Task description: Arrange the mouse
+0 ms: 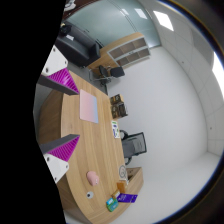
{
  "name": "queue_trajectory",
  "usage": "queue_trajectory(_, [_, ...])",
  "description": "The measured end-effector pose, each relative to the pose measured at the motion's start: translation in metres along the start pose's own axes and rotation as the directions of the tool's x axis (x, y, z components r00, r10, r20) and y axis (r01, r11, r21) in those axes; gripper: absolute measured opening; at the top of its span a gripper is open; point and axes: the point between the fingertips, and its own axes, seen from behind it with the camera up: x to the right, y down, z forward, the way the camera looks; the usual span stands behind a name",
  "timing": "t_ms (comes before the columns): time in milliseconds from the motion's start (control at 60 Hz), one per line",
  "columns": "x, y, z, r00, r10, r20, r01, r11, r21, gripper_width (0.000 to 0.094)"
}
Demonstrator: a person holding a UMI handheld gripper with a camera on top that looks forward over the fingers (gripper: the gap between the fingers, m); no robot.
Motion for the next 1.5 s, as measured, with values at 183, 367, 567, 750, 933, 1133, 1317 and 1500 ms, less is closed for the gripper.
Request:
queue_trajectory(183, [0.044, 0.021, 0.010, 0.992, 0.010, -0.129, -0.010, 1.000, -0.001, 0.0821])
queue_trajectory(367, [0.118, 0.031, 0.028, 0.972, -0.014, -0.233, 0.020, 1.000, 0.024, 0.0819])
queue_trajectory(567, [0.245, 0.036, 0.067, 0.931, 0.013, -0.366, 0.014, 0.997, 0.071, 0.0815])
queue_trajectory(750, [0.346, 0.039, 0.141, 0.926, 0.036, -0.375, -0.017, 0.998, 0.053, 0.0816])
queue_trajectory(933, [0.392, 0.038, 0.211, 0.947, -0.008, -0.321, 0.001, 1.000, -0.023, 0.0817])
queue_trajectory(1133, [0.419, 0.046, 0.246, 0.944, 0.081, -0.319, -0.106, 0.992, -0.062, 0.0828])
queue_trajectory(1317, [0.428, 0.037, 0.266, 0.951, 0.032, -0.309, -0.062, 0.994, -0.086, 0.0831])
queue_trajectory(1500, [0.430, 0.023, 0.296, 0.961, 0.007, -0.278, -0.036, 0.994, -0.102, 0.0831])
